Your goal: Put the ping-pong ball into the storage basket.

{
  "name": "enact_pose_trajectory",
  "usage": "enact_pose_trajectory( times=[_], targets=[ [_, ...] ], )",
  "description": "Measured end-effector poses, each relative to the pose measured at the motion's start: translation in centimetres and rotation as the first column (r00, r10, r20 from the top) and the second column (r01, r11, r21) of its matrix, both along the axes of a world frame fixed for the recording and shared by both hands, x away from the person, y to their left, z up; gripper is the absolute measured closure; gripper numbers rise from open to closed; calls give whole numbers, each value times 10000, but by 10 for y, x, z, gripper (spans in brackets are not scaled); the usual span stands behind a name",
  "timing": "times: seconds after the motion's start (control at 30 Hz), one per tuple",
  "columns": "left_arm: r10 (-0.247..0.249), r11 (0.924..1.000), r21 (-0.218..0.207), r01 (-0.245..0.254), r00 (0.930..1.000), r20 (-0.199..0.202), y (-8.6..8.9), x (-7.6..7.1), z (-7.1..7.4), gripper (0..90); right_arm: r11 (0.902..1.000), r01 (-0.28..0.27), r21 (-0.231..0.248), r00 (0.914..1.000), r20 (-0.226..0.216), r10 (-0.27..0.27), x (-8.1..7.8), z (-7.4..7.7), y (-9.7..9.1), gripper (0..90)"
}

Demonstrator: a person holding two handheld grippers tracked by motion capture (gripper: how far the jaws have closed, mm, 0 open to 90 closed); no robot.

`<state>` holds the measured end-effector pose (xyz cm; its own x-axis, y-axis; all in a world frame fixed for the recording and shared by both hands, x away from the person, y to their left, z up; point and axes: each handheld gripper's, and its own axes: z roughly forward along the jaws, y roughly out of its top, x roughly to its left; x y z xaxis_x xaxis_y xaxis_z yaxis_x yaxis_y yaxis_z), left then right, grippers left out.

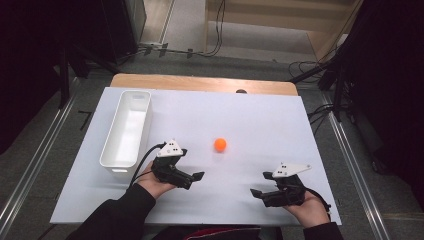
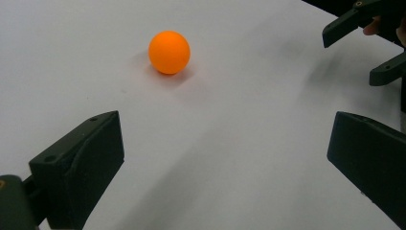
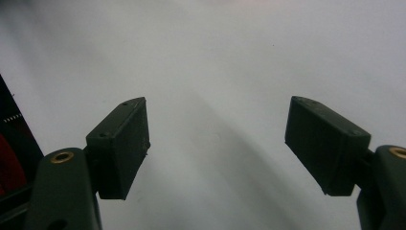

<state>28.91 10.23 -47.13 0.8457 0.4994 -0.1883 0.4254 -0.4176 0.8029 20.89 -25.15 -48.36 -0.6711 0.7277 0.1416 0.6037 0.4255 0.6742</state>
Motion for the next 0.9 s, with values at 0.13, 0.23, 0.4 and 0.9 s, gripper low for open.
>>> enact_pose_trajectory(
  times=[0.13,0.23,0.4,0.9],
  targets=[
    [-33,10000,54,32,10000,62,-3,2,1,0,10000,-12,-9,10000,34,12,0,0,0,217],
    [-30,10000,-5,30,10000,18,-5,3,1,0,10000,11,-18,10000,-2,-11,0,0,0,217],
    [-60,10000,29,60,10000,30,-8,4,0,0,10000,5,-4,10000,-3,-5,0,0,0,217],
    [-165,9999,52,165,9998,98,-23,11,1,0,10000,27,47,10000,4,-27,0,0,-1,218]
  ],
)
